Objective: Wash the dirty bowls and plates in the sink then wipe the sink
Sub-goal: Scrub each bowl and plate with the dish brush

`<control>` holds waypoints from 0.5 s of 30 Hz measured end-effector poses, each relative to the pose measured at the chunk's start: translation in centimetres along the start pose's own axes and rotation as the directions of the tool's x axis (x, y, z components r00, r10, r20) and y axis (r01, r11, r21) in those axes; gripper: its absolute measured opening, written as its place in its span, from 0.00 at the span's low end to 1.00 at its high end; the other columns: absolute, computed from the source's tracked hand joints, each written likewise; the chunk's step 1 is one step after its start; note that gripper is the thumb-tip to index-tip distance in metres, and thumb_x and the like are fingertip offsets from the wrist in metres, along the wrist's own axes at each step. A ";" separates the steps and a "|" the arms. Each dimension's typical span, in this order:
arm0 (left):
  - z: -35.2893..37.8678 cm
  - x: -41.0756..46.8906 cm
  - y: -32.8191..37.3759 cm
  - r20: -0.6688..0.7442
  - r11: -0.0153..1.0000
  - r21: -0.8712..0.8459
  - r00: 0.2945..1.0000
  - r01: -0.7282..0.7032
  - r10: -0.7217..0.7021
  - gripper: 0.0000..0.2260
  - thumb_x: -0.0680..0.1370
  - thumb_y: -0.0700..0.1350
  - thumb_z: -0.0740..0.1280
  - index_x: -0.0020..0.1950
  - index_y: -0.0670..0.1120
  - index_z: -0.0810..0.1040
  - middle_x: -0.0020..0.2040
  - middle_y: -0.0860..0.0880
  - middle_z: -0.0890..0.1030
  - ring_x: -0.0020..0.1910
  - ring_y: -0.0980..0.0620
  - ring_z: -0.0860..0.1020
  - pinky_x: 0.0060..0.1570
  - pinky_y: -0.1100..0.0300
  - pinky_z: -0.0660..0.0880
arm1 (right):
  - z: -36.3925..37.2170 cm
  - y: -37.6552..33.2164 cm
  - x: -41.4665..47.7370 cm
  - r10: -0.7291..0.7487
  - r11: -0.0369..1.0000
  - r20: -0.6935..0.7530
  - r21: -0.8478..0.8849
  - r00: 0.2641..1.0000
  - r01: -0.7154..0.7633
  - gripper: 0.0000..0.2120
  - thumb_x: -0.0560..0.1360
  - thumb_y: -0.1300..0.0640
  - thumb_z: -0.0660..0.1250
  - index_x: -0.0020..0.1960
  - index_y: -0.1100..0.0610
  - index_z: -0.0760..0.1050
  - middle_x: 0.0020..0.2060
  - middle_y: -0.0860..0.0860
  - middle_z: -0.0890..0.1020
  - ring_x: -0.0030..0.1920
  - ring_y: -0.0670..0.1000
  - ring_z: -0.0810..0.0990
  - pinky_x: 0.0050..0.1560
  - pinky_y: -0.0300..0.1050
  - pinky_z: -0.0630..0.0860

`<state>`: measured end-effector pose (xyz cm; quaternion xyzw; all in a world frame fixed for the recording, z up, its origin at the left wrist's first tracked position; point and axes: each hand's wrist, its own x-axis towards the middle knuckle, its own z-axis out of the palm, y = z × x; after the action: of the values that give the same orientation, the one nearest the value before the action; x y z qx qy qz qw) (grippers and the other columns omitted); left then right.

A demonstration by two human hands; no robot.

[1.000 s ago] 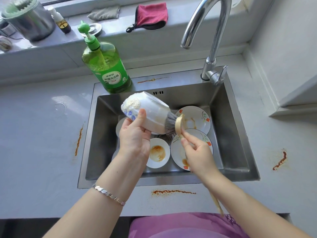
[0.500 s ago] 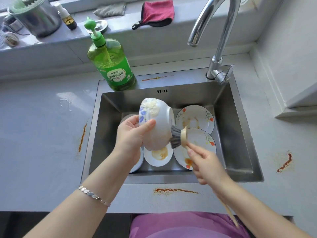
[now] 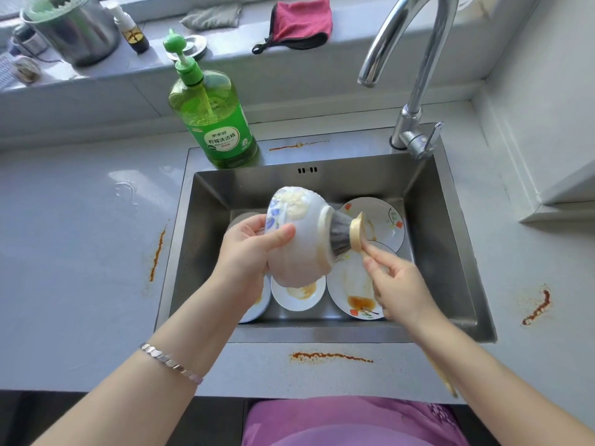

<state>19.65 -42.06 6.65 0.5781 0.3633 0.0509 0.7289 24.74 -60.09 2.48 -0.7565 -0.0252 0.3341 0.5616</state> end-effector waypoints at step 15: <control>-0.7 0.2 -1.6 -0.060 0.998 0.043 0.997 0.052 -0.049 0.04 0.73 0.36 0.68 0.47 0.40 0.79 0.40 0.45 0.83 0.38 0.47 0.80 0.39 0.53 0.78 | -0.1 -0.6 1.9 -0.021 0.992 0.049 -0.124 0.999 0.027 0.18 0.80 0.60 0.56 0.69 0.54 0.67 0.13 0.35 0.65 0.19 0.33 0.68 0.21 0.24 0.63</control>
<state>18.85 -41.95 5.08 0.5832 0.4001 0.0414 0.7057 26.44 -59.23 2.09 -0.7817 -0.0685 0.3431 0.5163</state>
